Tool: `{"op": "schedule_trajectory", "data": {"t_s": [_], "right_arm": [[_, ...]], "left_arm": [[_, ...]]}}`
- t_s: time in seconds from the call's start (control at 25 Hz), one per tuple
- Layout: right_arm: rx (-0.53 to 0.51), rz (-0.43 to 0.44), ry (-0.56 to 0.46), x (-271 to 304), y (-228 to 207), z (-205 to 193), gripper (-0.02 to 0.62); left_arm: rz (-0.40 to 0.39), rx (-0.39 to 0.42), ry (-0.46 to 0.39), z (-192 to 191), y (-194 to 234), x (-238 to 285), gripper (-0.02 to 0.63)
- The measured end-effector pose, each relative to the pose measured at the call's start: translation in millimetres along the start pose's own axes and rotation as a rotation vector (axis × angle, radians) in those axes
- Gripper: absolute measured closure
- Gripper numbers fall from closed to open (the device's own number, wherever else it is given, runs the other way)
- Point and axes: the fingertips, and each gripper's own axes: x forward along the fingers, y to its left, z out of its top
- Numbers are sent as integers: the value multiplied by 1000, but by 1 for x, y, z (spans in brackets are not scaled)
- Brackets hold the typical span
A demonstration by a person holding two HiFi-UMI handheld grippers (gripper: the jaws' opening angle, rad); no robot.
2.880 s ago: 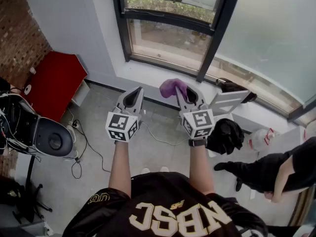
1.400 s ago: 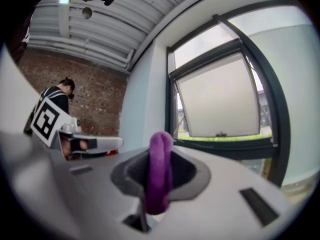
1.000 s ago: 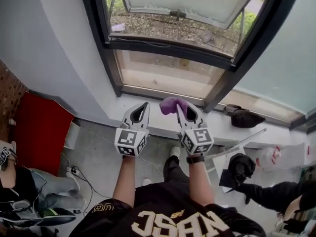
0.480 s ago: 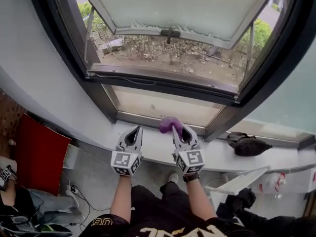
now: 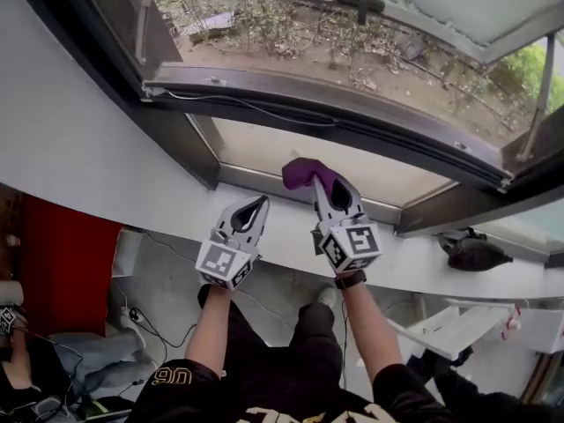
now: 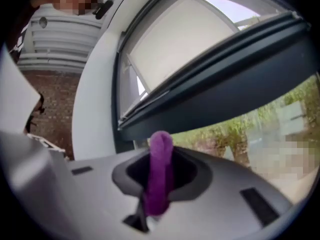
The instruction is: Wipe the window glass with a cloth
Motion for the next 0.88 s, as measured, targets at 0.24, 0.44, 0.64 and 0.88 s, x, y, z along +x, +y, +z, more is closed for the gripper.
{"op": "schedule_trajectory", "data": {"t_s": [0.24,0.44,0.64,0.88], "right_arm": [[-13,26,-76,109,41,-30,523],[-21,59,-121,193,107,-61,523],[52,133,-186,267,158,-73,522],[119,77,-237,292,141,-72,523]], "left_arm": [[-98,-14,66,-64,82,-36,597],[-116,-66,96,-100,138,-76,597],[-140,-129,90,-126,150,-105,597],[-110,-131,101,-144,141,-113,597]]}}
